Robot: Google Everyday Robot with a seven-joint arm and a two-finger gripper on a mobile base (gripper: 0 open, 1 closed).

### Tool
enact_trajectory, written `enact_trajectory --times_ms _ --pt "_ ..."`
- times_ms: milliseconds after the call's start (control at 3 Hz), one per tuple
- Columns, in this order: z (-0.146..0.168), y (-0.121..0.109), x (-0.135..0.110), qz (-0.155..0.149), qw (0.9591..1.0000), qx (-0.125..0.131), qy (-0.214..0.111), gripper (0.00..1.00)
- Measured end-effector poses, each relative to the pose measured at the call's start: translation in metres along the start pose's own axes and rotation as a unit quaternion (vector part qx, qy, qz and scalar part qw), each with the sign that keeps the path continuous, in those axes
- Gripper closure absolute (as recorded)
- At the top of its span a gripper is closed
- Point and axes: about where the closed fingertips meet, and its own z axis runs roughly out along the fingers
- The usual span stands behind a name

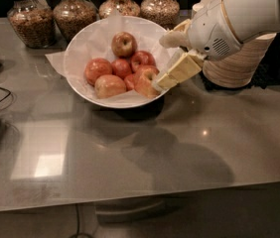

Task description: Pick apple from white bowl

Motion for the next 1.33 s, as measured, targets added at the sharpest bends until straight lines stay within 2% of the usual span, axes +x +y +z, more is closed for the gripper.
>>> enact_trajectory --times_ms 667,1333 --pt "0.025 -0.005 0.009 0.004 1.0000 0.000 0.001 0.31" --pt "0.037 -0.019 0.017 0.015 0.9998 0.011 0.000 0.32"
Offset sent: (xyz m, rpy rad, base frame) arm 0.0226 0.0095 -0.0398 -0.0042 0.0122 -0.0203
